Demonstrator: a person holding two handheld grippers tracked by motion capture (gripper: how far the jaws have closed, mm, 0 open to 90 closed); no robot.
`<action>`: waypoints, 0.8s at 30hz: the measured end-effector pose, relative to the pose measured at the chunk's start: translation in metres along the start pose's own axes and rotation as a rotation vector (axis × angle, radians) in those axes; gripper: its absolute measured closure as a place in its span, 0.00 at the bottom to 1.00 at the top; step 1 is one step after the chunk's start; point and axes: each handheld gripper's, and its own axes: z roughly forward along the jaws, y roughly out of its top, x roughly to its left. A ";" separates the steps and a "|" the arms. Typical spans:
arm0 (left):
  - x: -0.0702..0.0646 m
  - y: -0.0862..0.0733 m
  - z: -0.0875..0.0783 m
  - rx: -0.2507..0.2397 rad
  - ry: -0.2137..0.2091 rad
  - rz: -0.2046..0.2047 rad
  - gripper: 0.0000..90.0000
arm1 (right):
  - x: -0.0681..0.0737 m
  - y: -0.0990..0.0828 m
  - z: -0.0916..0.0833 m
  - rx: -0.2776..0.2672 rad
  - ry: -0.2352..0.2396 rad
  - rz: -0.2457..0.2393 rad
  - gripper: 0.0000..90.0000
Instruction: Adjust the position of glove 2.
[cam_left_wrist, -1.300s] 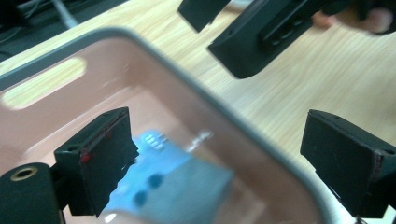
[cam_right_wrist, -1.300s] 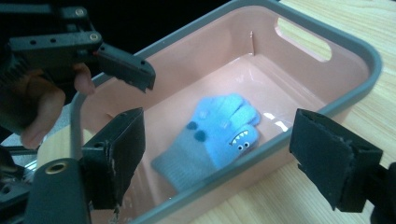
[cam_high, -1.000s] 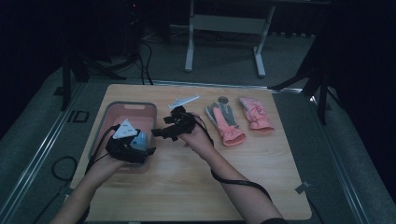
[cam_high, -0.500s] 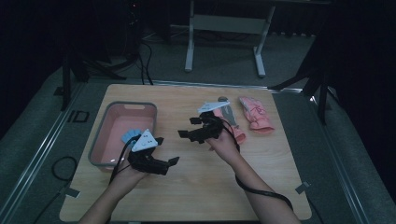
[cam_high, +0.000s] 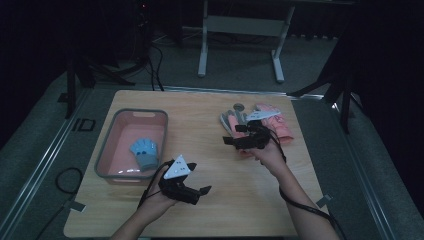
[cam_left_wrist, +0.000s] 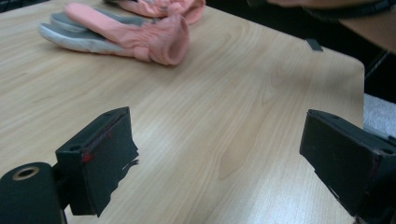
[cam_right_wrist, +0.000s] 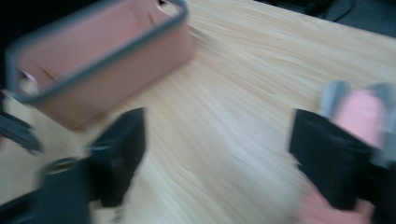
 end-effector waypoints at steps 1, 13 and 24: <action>-0.002 -0.003 0.003 0.005 -0.011 -0.002 0.11 | -0.004 -0.002 -0.003 0.002 -0.032 -0.011 0.36; -0.014 -0.036 0.026 0.013 -0.005 -0.013 0.08 | -0.060 -0.014 -0.010 0.046 -0.160 -0.017 0.66; -0.014 -0.046 0.025 -0.004 0.024 -0.018 0.02 | -0.095 -0.030 0.027 0.107 -0.241 0.029 0.64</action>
